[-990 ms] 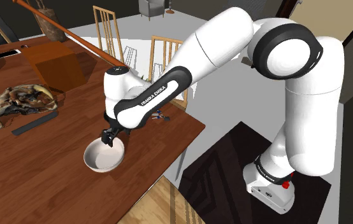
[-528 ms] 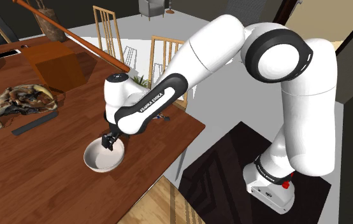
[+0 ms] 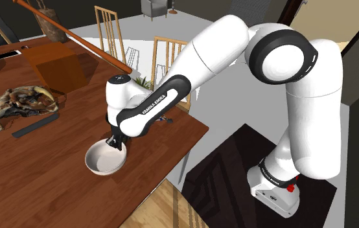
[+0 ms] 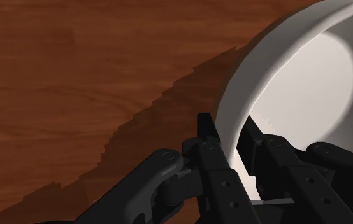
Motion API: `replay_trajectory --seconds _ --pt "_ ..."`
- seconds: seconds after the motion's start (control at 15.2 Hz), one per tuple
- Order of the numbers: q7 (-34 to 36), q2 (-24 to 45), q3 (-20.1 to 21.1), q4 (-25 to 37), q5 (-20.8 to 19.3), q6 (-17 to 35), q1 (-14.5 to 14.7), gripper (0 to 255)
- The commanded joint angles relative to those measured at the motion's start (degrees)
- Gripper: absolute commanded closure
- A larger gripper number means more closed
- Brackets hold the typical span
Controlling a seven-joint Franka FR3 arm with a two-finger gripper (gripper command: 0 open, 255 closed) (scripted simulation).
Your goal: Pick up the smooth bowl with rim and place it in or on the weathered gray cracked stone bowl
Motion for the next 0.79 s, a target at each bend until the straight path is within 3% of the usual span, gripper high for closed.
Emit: replay_trajectory --seconds 0.0,0.73 --pt "0.00 -0.01 0.00 0.01 0.00 0.00 0.00 255" --pt "-0.16 -3.27 0.69 0.13 0.81 -3.33 -0.56 255"
